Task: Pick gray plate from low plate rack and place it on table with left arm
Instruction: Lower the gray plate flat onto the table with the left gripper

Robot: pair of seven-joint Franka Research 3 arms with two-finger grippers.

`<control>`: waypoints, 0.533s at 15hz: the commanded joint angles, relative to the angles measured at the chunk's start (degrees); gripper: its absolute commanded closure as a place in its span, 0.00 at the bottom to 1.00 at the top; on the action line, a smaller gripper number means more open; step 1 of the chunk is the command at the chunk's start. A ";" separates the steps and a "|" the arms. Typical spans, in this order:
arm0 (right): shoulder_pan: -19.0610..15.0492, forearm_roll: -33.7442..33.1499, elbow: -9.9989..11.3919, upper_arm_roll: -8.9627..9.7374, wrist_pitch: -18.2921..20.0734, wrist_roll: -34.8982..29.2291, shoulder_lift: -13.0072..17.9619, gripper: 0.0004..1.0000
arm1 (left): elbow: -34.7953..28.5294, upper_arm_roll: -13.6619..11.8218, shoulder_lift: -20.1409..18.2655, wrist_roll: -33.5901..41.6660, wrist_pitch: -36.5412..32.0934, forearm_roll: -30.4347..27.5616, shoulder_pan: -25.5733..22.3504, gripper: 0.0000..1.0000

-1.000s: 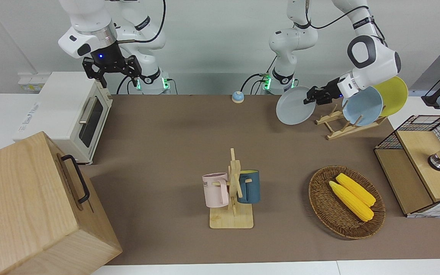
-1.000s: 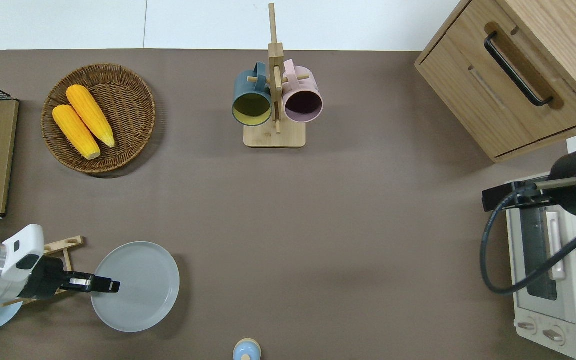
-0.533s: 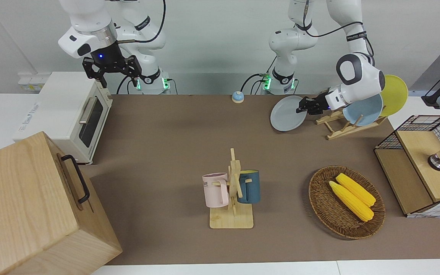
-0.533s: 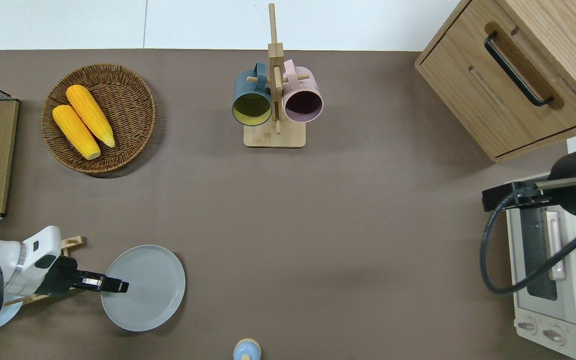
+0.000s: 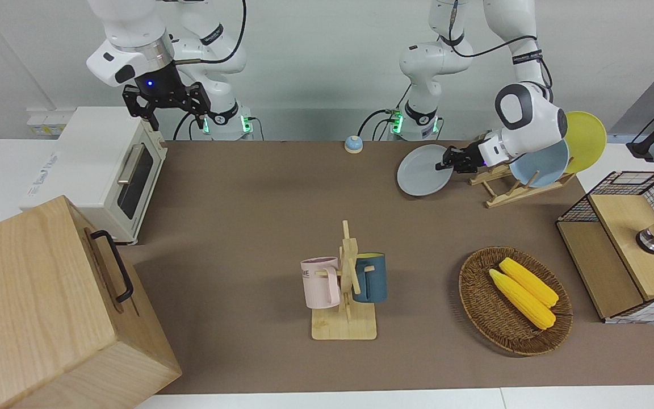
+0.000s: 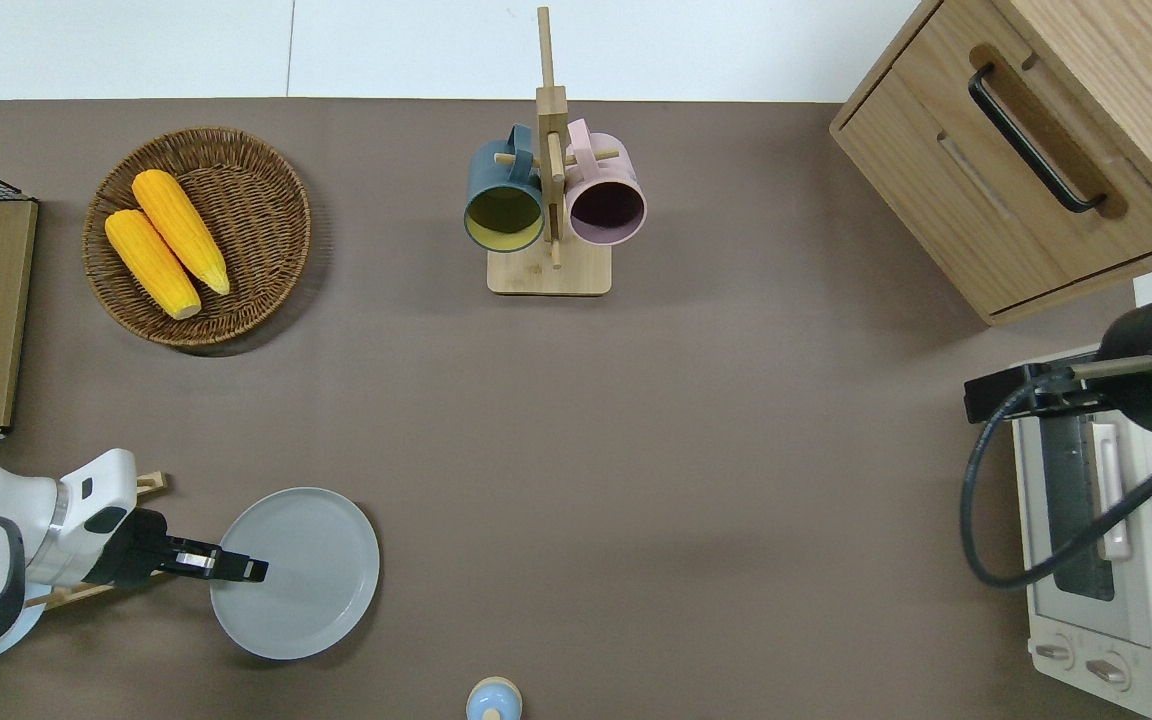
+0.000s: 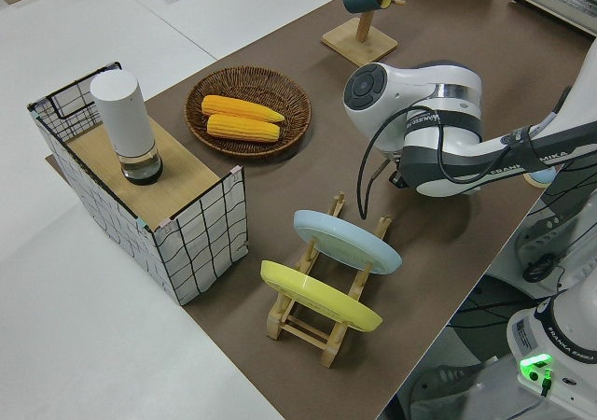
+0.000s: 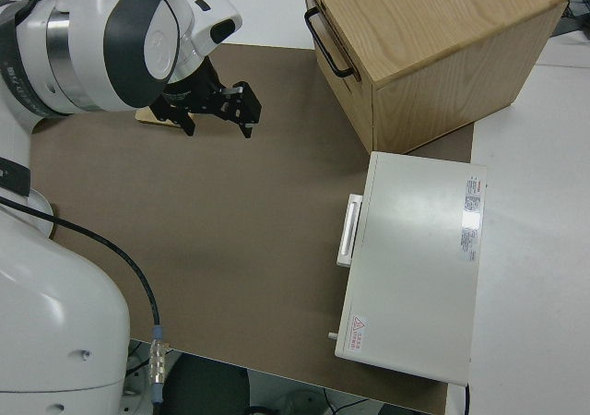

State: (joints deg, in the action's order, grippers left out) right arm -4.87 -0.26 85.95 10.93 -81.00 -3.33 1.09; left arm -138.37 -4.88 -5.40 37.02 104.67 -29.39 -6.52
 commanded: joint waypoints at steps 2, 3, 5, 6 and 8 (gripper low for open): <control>-0.41 0.17 -0.35 0.32 0.84 -0.01 0.14 0.01 | -0.06 0.05 -0.40 -0.28 1.68 -0.06 1.25 0.25; -0.41 0.17 -0.35 0.32 0.84 0.08 0.14 0.01 | 0.12 0.05 -0.58 -0.37 1.68 -0.06 1.25 0.13; -0.41 0.17 -0.35 0.32 0.84 -0.01 0.14 0.01 | 0.64 0.05 -0.93 -0.28 1.59 0.12 1.25 0.01; -0.41 0.17 -0.35 0.32 0.84 -0.01 0.14 0.01 | 1.61 0.05 -0.85 -0.28 1.51 0.81 1.25 0.01; -0.41 0.17 -0.35 0.32 0.84 -0.01 0.14 0.01 | 3.19 0.05 -0.84 -0.89 1.42 1.79 1.25 0.01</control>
State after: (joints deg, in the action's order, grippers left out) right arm -4.87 -0.26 85.95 10.93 -81.00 -3.33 1.09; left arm -137.19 -4.47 -5.55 37.02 105.84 -29.09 -6.22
